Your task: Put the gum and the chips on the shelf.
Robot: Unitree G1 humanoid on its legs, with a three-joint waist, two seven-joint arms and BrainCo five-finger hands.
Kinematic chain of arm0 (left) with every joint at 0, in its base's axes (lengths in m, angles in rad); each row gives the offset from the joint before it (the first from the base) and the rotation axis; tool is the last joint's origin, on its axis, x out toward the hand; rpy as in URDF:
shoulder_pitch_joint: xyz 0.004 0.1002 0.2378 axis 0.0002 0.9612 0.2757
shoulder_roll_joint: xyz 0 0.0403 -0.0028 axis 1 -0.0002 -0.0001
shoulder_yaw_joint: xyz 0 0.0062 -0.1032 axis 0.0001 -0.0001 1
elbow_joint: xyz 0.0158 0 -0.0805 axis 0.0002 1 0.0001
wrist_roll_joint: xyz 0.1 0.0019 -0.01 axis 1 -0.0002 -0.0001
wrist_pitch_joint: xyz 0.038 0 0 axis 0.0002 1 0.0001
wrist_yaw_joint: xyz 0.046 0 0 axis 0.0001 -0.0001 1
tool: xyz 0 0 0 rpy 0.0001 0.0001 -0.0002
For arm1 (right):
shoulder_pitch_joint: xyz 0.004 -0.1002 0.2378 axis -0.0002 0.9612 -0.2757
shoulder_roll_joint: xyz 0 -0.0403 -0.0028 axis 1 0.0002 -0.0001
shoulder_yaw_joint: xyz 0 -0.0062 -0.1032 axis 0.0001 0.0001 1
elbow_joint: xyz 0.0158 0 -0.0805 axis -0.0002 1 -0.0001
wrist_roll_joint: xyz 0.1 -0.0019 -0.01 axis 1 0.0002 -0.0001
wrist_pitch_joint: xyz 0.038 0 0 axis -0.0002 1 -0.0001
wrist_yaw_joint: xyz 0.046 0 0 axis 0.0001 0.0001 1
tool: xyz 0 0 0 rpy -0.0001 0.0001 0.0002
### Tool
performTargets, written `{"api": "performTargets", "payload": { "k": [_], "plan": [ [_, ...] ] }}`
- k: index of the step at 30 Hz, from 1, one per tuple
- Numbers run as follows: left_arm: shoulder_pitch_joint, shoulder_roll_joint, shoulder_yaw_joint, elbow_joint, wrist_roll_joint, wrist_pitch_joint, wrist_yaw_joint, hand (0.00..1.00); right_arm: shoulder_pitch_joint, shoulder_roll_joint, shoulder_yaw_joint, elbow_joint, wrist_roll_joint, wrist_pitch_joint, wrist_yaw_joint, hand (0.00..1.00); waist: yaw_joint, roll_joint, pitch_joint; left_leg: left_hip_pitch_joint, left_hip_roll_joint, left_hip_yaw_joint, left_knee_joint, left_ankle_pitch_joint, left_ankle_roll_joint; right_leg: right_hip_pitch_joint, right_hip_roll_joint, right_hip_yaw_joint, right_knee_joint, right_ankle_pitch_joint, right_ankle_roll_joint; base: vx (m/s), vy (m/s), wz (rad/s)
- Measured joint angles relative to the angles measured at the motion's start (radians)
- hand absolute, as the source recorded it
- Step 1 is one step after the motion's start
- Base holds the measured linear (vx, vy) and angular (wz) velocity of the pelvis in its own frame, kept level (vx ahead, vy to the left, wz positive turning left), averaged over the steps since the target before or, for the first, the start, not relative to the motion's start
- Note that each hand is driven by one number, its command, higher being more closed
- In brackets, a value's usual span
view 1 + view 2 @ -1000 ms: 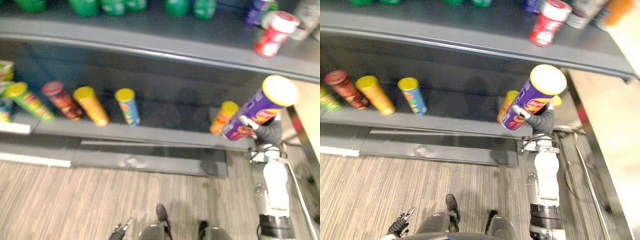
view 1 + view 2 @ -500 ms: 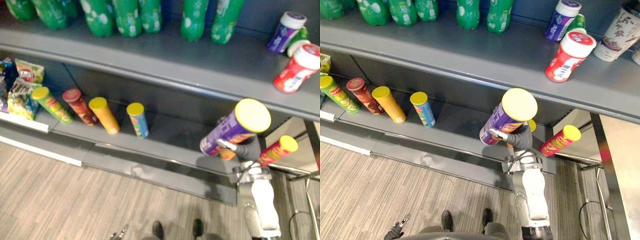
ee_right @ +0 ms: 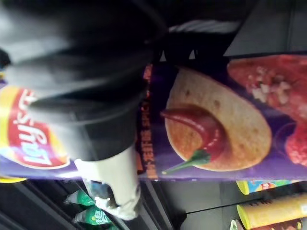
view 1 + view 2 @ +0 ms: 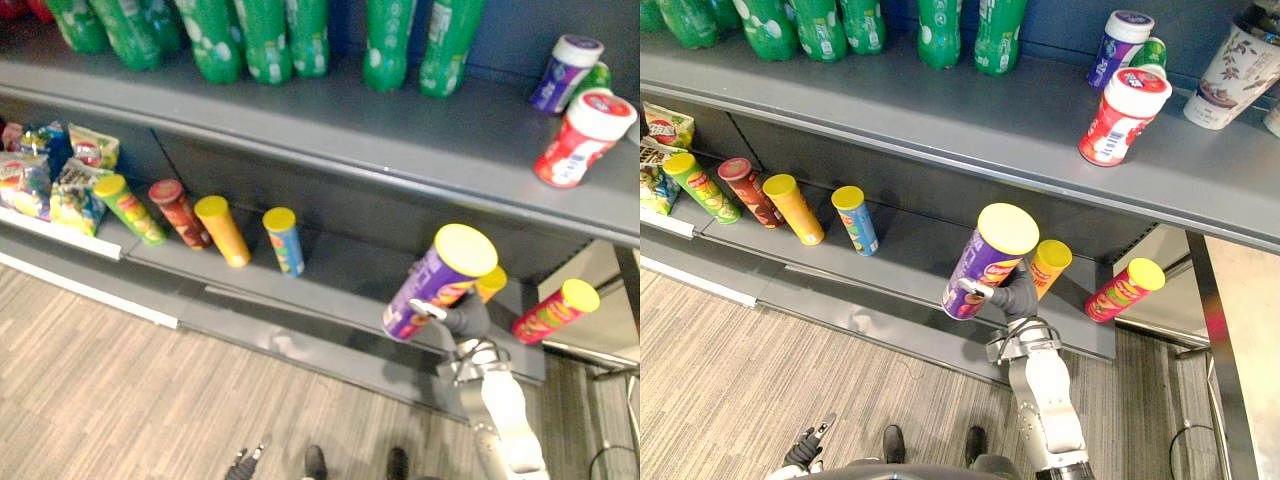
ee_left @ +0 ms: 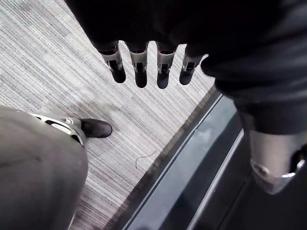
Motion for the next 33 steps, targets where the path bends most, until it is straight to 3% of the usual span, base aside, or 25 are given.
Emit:
{"api": "performTargets", "payload": {
  "k": [12, 18, 20, 23, 30, 33],
  "plan": [
    [-0.002, 0.01, 0.0, 0.003, 0.0, -0.005, 0.027, 0.0, -0.045, -0.018, 0.169, 0.025, -0.001, 0.001, 0.006, 1.0, -0.002, -0.015, -0.01, 0.001, 0.021, 0.009, 0.0, 0.018, -0.008, -0.008, 0.022, 0.01, 0.001, 0.025, -0.019, -0.01, -0.007, -0.03],
    [-0.027, 0.007, -0.021, 0.002, -0.001, -0.005, 0.03, 0.0, -0.211, -0.016, 0.246, 0.27, -0.031, 0.02, -0.006, 1.0, 0.014, -0.008, -0.004, -0.045, 0.029, -0.035, 0.0, 0.05, -0.011, -0.026, 0.029, -0.031, -0.008, 0.029, -0.025, -0.06, -0.031, 0.21],
    [-0.039, -0.001, -0.029, -0.001, -0.007, -0.006, 0.04, 0.0, -0.289, -0.016, 0.224, 0.361, -0.106, 0.034, -0.062, 1.0, 0.04, 0.003, 0.012, -0.057, 0.031, -0.062, 0.0, 0.066, -0.015, -0.023, 0.03, -0.064, -0.012, 0.031, -0.028, -0.07, -0.03, 0.35],
    [-0.05, -0.003, -0.052, -0.02, -0.02, -0.006, 0.054, 0.0, -0.378, -0.007, 0.165, 0.406, -0.181, 0.042, -0.121, 1.0, 0.049, 0.024, 0.053, -0.081, 0.03, -0.09, 0.0, 0.086, -0.015, -0.029, 0.028, -0.103, -0.013, 0.028, -0.03, -0.07, -0.012, 0.4],
    [-0.119, -0.001, -0.161, -0.127, -0.088, -0.033, 0.068, 0.0, -0.707, 0.005, -0.111, 0.602, -0.296, 0.05, -0.322, 1.0, 0.099, 0.098, 0.201, -0.198, 0.02, -0.161, 0.001, 0.146, -0.023, -0.149, -0.008, -0.21, 0.113, -0.005, -0.045, -0.09, 0.0, 0.44],
    [-0.145, 0.001, -0.191, -0.141, -0.105, -0.042, 0.075, 0.0, -0.849, 0.0, -0.234, 0.668, -0.337, 0.052, -0.41, 1.0, 0.123, 0.123, 0.243, -0.239, 0.006, -0.167, 0.001, 0.164, -0.043, -0.219, -0.041, -0.224, 0.204, -0.039, -0.039, -0.03, 0.003, 0.23]
  ]
}}
